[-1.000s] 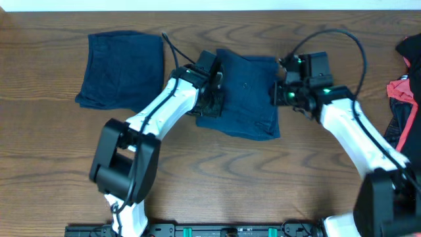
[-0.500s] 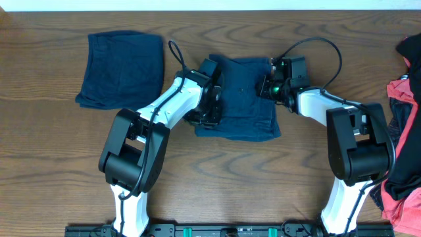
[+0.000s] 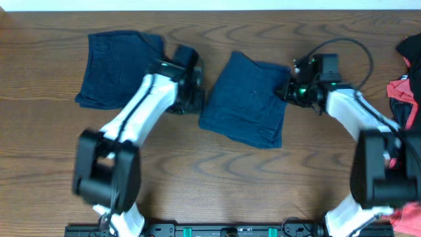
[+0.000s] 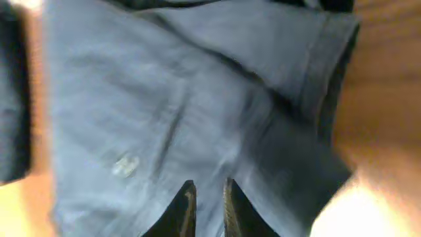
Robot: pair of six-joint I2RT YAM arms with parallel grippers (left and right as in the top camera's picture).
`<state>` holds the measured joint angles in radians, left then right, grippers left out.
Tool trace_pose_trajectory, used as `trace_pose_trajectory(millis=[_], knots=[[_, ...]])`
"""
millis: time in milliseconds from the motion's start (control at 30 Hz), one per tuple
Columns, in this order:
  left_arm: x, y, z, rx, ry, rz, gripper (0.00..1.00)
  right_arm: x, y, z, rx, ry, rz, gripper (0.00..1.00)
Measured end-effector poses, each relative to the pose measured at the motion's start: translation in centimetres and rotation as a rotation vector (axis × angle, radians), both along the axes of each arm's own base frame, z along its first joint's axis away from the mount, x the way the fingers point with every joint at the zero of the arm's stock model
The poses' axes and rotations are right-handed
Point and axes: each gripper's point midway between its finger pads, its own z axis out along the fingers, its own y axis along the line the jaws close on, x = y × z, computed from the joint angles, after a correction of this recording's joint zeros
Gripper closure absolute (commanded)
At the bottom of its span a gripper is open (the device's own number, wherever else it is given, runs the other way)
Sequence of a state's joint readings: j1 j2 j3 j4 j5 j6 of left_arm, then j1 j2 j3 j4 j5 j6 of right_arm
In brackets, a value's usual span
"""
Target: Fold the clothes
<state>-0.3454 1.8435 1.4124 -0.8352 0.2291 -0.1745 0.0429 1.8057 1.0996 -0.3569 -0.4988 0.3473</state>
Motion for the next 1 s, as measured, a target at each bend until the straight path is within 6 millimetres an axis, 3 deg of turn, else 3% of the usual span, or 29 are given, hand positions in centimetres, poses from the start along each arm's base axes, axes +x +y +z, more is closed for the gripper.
trace_pose_trajectory(millis=[100, 200, 400, 533, 600, 800, 867, 1000], knots=[[1.5, -0.3, 2.7, -0.036, -0.111, 0.006, 0.55, -2.3, 1.0, 3.2, 0.003, 0.000, 0.044, 0.83], [1.7, -0.5, 2.3, -0.038, -0.114, 0.002, 0.55, -5.6, 2.6, 3.5, -0.008, 0.085, 0.114, 0.83], [1.6, -0.5, -0.8, -0.011, -0.041, 0.002, 0.53, -10.2, 4.9, -1.0, -0.142, 0.260, 0.226, 0.83], [1.5, -0.4, -1.9, -0.001, -0.014, 0.002, 0.51, -12.8, 5.4, -4.8, -0.222, 0.367, 0.268, 0.91], [1.5, -0.4, -1.9, -0.001, -0.014, 0.003, 0.50, -13.5, 4.8, -6.4, -0.266, 0.419, 0.247, 0.97], [1.1, -0.3, -2.0, 0.004, 0.001, 0.002, 0.49, -11.6, 2.2, -6.7, -0.391, 0.409, 0.111, 0.99], [1.1, -0.3, -2.0, 0.005, 0.003, 0.002, 0.45, -10.5, 0.1, -6.7, -0.454, 0.391, 0.046, 0.99], [1.3, -0.4, -1.9, -0.001, -0.004, 0.001, 0.38, -8.5, -6.2, -6.3, -0.616, 0.369, -0.127, 0.96]])
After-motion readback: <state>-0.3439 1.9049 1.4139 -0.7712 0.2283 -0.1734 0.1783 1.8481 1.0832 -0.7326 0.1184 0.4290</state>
